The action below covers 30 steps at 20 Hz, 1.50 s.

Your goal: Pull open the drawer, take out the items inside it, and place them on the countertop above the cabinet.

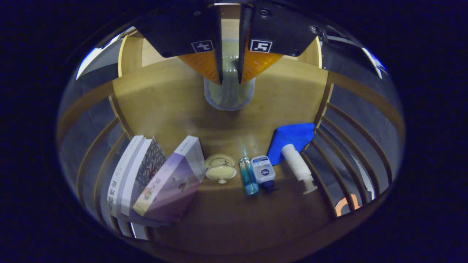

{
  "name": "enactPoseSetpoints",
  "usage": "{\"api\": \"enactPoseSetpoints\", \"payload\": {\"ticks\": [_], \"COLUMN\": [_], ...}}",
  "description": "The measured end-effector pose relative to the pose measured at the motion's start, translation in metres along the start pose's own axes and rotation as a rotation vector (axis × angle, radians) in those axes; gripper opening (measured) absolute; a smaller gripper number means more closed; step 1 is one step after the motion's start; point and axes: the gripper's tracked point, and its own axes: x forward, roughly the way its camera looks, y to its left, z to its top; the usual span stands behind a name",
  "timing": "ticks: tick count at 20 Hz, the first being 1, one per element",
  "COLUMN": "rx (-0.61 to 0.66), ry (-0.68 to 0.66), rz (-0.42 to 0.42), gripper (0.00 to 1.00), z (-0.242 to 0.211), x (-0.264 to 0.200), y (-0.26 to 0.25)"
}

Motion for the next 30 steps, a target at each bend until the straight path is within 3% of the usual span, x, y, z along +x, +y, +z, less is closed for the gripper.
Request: {"api": "enactPoseSetpoints", "payload": {"ticks": [8,12,14,16,18,20,30], "rx": [0.015,0.029,-0.012,-0.041,-0.025,-0.016,-0.030], "ry": [0.022,-0.045,-0.131,-0.245,-0.277,-0.322,-0.675], "rz": [-0.026,0.020,0.006,-0.017,0.007,0.028,0.100], "gripper": [0.23,0.26,0.57,0.62,0.68,0.92,0.93], "z": [0.001,0.006,0.012,0.022,0.012,0.002,-0.067], "x": [0.036,0.031,0.018,-0.004,-0.023,-0.040,-0.164], "y": [-0.007,-0.004,-0.008,-0.010,-0.005,-0.007,-0.023]}}
